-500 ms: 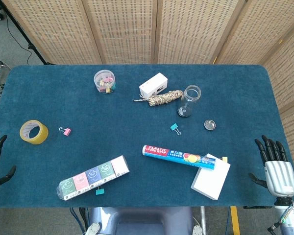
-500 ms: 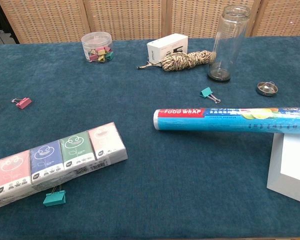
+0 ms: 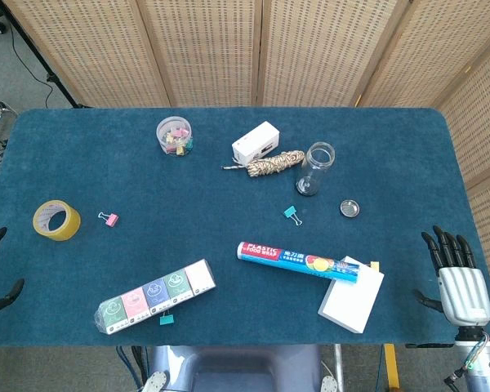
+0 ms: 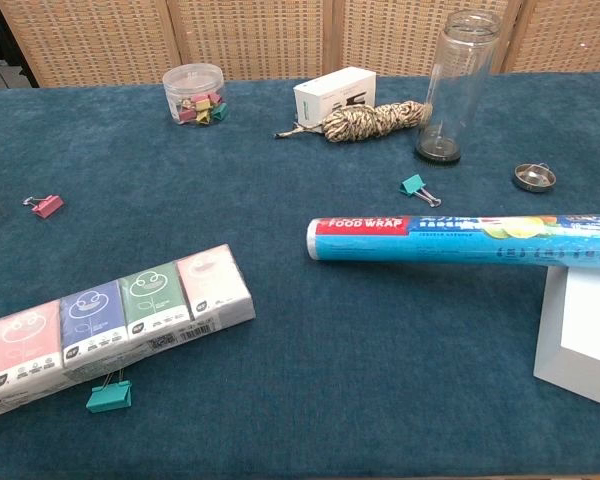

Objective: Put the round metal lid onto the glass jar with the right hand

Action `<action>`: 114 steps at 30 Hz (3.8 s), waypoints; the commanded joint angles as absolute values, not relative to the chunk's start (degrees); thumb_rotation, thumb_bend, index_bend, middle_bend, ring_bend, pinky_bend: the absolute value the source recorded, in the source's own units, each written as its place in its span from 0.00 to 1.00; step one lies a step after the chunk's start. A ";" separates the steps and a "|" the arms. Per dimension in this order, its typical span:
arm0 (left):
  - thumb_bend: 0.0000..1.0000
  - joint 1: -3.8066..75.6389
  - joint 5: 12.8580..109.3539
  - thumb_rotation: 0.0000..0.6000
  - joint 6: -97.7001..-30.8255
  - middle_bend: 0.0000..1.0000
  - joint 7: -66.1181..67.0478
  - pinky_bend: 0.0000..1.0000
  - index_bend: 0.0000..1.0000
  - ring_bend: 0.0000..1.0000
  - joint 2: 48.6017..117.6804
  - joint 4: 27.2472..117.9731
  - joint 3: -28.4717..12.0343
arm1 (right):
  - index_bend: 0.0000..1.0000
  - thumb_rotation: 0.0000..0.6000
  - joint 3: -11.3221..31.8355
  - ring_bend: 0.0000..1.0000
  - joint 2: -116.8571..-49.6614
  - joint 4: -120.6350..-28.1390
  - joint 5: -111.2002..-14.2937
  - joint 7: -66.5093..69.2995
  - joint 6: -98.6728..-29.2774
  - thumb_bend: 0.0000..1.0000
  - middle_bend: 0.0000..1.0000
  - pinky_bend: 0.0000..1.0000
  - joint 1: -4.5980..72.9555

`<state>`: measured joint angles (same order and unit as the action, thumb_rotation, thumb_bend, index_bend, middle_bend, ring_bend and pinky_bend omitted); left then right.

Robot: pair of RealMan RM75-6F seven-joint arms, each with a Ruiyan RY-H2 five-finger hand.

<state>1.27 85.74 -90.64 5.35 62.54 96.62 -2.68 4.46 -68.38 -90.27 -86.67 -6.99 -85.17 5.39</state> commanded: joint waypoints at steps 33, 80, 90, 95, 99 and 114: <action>0.24 3.50 82.01 1.00 -86.35 0.00 0.61 0.00 0.00 0.00 57.15 101.76 -4.82 | 0.24 1.00 15.08 0.00 -82.12 -63.86 -64.27 -8.35 -45.50 0.18 0.00 0.00 36.56; 0.24 3.55 80.33 1.00 -85.55 0.00 -2.37 0.00 0.00 0.00 55.91 102.20 -5.19 | 0.48 1.00 14.58 0.00 -96.78 -43.21 -65.35 3.48 -42.31 0.40 0.00 0.00 40.98; 0.24 3.65 79.85 1.00 -85.32 0.00 -2.71 0.00 0.00 0.00 55.77 102.24 -5.38 | 0.55 1.00 14.49 0.00 -97.50 -41.96 -65.94 4.66 -42.07 0.46 0.00 0.00 41.05; 0.24 3.63 80.02 1.00 -85.34 0.00 -2.86 0.00 0.00 0.00 55.68 102.23 -5.32 | 0.61 1.00 14.53 0.00 -97.92 -41.36 -66.01 4.86 -41.94 0.47 0.00 0.00 41.09; 0.24 3.69 79.93 1.00 -85.19 0.00 -3.09 0.00 0.00 0.00 55.61 102.18 -5.35 | 0.64 1.00 14.70 0.00 -97.87 -41.46 -66.09 5.27 -42.16 0.47 0.00 0.00 41.01; 0.24 3.72 80.60 1.00 -84.87 0.00 -4.46 0.00 0.00 0.00 55.01 102.22 -5.04 | 0.64 1.00 15.54 0.00 -92.77 -49.45 -66.40 4.35 -46.50 0.49 0.00 0.00 39.01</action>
<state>3.71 80.58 -84.89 -4.43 55.03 102.21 -5.06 15.33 -93.72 -48.27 -66.46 4.90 -45.72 39.42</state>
